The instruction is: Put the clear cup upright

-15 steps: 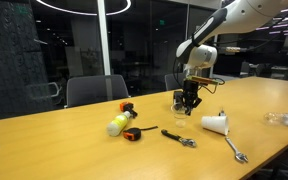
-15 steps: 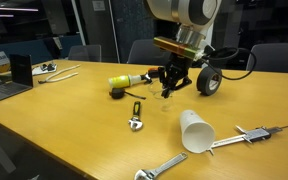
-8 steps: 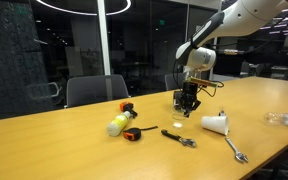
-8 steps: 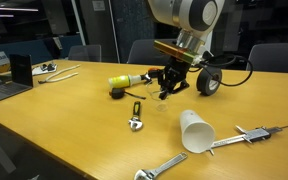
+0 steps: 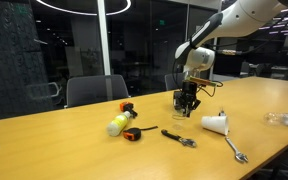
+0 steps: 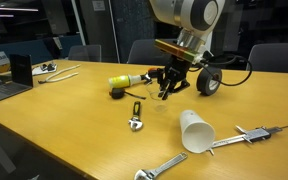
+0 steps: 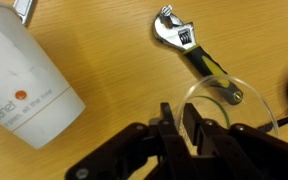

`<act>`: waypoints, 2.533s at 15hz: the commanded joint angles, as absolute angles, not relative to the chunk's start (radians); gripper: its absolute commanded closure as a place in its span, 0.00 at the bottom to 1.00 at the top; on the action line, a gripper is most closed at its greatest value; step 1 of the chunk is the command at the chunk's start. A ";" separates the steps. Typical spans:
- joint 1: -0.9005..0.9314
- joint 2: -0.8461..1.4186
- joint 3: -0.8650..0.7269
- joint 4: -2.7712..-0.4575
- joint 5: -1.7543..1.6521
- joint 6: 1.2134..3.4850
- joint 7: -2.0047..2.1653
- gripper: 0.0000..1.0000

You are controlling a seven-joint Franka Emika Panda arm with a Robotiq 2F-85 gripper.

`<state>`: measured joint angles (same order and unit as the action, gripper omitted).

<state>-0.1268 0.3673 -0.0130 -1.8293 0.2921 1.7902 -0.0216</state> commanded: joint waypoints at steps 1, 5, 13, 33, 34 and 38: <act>-0.115 0.387 -0.024 -1.774 0.287 1.742 -0.002 0.48; -0.113 0.385 -0.025 -1.768 0.284 1.733 0.004 0.17; -0.086 0.332 -0.026 -1.732 0.235 1.713 0.049 0.00; 0.064 -0.722 0.120 -2.341 -0.007 1.628 0.308 0.00; 0.060 -0.782 0.121 -2.376 0.004 1.613 0.311 0.00; 0.039 -0.803 0.130 -2.372 0.006 1.565 0.290 0.00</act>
<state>0.0596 -0.8067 0.1162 -2.3769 -0.0031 1.5661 0.3017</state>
